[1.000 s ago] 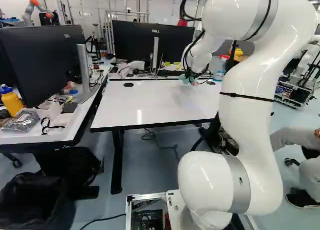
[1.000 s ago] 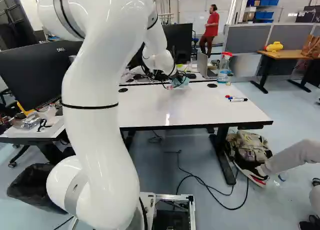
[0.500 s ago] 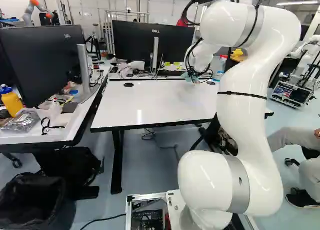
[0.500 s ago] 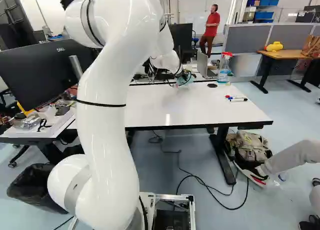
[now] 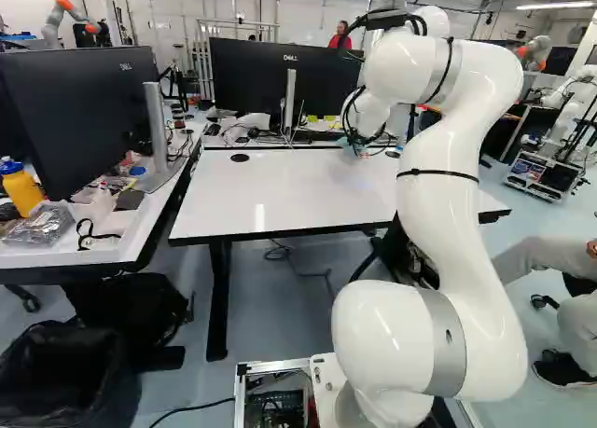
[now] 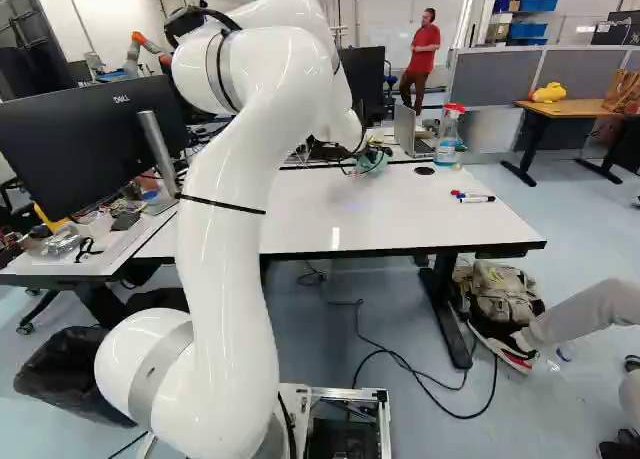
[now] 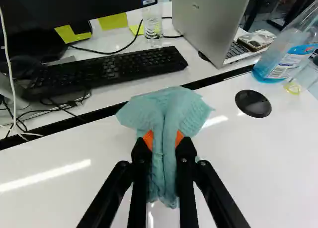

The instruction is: Clean the table with the green towel

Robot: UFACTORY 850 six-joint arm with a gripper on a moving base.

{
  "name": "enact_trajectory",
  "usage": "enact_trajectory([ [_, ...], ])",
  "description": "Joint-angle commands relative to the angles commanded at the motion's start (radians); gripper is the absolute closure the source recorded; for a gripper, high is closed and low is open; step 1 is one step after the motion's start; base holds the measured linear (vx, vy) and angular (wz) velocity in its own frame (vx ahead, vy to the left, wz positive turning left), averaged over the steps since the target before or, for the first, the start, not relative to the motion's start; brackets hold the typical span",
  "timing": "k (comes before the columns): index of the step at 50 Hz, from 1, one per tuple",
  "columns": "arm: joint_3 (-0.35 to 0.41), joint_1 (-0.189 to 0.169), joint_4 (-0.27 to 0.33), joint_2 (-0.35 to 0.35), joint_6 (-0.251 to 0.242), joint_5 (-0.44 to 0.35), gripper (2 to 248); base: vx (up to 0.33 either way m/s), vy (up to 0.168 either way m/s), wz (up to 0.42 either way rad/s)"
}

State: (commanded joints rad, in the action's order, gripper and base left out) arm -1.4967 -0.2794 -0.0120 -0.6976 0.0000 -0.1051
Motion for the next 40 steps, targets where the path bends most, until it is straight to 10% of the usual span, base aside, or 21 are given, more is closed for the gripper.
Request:
enact_trajectory([
  [40,-0.014,0.000,0.000,-0.057,0.000,0.000,190,0.000,0.000,0.000],
])
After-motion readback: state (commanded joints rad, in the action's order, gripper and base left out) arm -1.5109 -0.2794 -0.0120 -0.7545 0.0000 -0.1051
